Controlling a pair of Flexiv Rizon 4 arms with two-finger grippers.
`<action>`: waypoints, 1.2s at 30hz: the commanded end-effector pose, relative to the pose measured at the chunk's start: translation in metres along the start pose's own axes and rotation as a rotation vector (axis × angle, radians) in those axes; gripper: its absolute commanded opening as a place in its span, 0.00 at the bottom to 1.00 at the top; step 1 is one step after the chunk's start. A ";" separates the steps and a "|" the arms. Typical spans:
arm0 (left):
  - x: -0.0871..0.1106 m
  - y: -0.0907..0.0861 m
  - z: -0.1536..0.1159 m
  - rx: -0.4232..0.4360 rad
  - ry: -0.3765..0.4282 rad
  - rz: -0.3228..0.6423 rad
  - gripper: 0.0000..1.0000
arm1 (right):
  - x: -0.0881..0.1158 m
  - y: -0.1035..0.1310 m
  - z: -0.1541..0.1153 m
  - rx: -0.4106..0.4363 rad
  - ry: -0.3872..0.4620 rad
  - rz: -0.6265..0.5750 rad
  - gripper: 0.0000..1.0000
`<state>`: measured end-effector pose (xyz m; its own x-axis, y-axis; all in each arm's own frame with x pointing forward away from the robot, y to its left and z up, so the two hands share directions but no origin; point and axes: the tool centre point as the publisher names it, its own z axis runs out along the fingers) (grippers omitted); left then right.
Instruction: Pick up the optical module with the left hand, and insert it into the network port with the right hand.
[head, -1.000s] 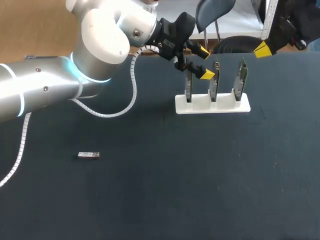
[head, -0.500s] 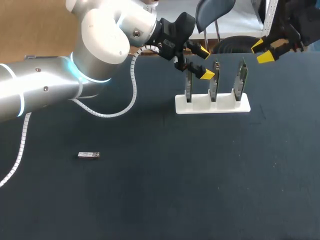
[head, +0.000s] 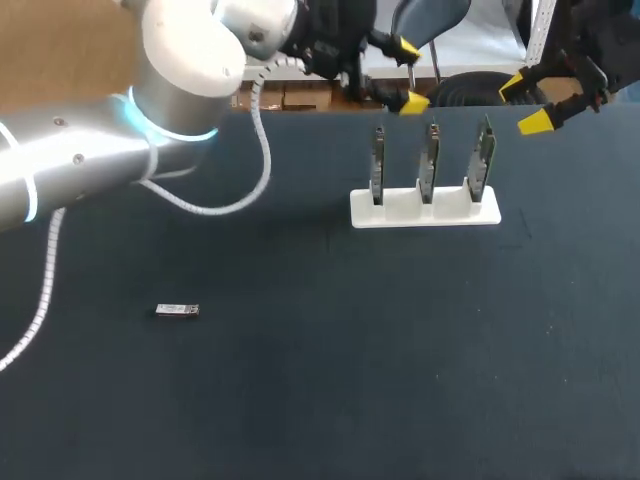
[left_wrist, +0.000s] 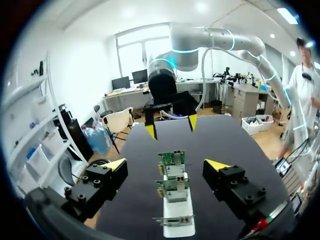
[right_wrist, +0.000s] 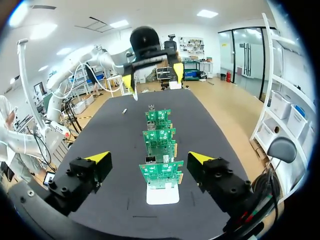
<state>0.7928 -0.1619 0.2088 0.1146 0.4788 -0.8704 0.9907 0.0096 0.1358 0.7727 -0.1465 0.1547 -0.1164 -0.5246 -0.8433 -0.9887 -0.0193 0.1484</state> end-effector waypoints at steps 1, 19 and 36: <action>-0.006 -0.021 -0.057 -0.086 0.091 0.062 1.00 | 0.000 0.004 0.001 0.010 0.000 -0.002 1.00; 0.091 -0.097 -0.240 -0.271 0.636 0.015 1.00 | 0.000 0.004 0.001 0.010 0.000 -0.002 1.00; 0.198 -0.203 -0.272 0.020 0.963 -0.068 1.00 | 0.000 0.004 0.001 0.010 0.000 -0.002 1.00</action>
<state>0.5969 0.1711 0.1458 -0.0446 0.9889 -0.1416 0.9943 0.0576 0.0892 0.7727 -0.1464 0.1546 -0.1164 -0.5247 -0.8433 -0.9887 -0.0192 0.1484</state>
